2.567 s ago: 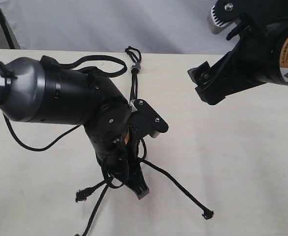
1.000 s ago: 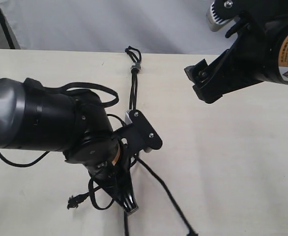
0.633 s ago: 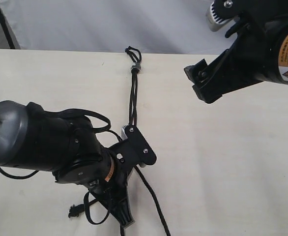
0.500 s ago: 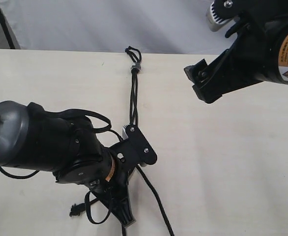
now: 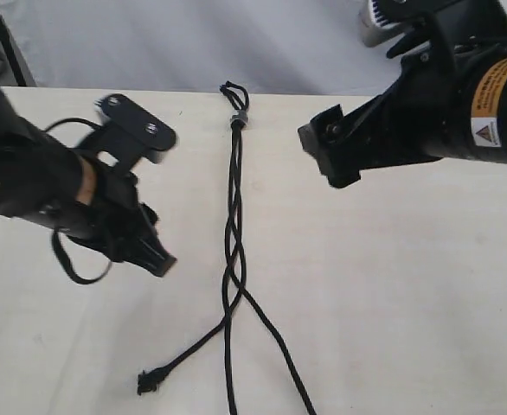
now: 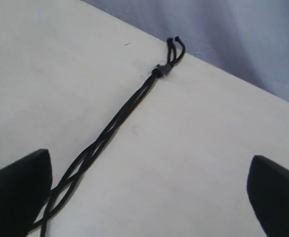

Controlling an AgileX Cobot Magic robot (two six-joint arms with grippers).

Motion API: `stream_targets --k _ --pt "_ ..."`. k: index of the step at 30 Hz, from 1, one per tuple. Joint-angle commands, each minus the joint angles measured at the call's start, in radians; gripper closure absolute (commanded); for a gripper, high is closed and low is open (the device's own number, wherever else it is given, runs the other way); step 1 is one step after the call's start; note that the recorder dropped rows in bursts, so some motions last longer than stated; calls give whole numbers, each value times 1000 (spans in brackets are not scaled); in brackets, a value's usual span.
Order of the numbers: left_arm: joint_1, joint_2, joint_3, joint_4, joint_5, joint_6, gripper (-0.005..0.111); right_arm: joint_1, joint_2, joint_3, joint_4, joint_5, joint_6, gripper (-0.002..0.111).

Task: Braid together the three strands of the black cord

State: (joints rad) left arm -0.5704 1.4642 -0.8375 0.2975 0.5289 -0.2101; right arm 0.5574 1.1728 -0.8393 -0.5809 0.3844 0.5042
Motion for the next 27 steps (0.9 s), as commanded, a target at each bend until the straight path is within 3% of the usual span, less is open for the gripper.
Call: stream_targets --k 1,7,14,24,27 --pt "147 -110 128 1 -69 -24 65 62 83 -5 294 -11 -298 4" --pt "318 -186 269 1 -254 -56 65 225 325 -81 431 126 -452 4" --pt "339 -194 272 1 -265 -60 65 346 554 -183 435 245 -445 11" --pt "339 -194 272 -6 -264 -60 65 363 692 -183 535 261 -442 59" --pt "339 -194 272 -6 -264 -60 65 376 720 -183 540 263 -437 69"
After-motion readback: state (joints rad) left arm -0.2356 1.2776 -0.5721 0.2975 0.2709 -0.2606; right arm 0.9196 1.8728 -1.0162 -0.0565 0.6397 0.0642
